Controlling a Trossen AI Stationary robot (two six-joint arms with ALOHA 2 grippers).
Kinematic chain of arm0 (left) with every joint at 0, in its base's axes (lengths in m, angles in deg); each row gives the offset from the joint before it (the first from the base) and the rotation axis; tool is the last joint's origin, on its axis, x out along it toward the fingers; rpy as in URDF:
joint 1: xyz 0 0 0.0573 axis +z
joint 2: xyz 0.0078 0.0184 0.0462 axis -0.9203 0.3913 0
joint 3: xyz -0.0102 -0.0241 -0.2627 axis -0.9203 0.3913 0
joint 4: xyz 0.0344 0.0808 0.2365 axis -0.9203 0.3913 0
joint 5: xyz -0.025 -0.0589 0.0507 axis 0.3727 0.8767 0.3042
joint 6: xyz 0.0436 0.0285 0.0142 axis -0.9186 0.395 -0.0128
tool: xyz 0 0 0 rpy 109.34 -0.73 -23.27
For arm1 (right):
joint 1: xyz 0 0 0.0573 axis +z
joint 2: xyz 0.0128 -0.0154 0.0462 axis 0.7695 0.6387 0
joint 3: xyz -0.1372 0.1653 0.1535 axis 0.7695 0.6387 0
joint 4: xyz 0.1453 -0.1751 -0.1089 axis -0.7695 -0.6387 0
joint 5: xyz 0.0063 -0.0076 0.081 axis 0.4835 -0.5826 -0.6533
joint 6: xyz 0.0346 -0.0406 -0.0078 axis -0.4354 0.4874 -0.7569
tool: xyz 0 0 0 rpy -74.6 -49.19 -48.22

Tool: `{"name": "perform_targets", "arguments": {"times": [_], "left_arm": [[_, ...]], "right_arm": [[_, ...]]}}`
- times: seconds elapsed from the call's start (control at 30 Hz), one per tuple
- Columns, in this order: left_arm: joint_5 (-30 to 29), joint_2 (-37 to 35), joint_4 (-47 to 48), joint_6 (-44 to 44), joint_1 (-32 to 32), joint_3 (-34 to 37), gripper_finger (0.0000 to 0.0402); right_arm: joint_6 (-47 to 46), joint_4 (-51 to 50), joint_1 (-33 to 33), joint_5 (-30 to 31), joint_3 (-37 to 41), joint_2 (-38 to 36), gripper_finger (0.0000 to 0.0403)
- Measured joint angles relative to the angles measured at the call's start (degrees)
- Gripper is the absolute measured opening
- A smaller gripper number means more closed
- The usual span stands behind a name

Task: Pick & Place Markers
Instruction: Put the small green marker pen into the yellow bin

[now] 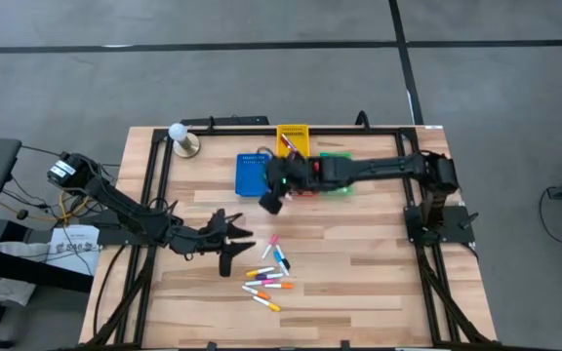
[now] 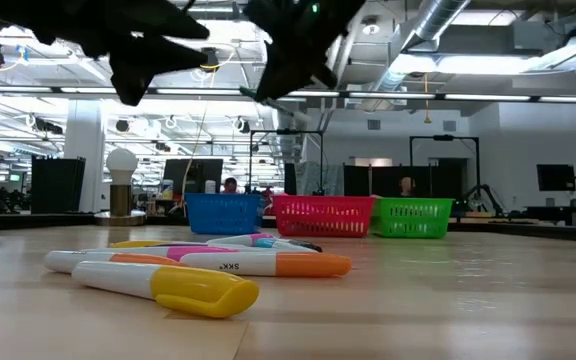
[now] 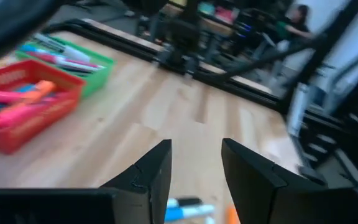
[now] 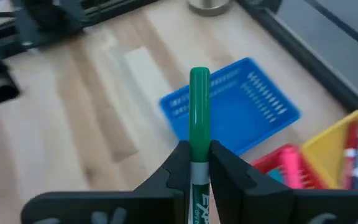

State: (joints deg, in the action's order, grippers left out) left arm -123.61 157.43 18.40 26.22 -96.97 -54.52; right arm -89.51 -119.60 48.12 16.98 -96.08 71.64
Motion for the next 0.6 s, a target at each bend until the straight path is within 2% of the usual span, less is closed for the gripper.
{"name": "perform_targets", "arguments": {"times": [0.23,0.43,0.6], "left_arm": [[-2.1,0.0,-0.5,3.5,4.7,0.8,0.0140],[-2.1,0.0,-0.8,4.1,9.4,0.9,0.0140],[-2.1,0.0,-0.9,4.1,13.0,0.9,0.0140]], "right_arm": [[8.7,0.0,-9.4,-4.8,0.0,0.0,0.0023],[12.9,0.3,-17.7,-5.3,0.0,0.0,0.0039],[16.5,0.7,-23.9,-7.8,0.0,0.0,0.0027]]}}
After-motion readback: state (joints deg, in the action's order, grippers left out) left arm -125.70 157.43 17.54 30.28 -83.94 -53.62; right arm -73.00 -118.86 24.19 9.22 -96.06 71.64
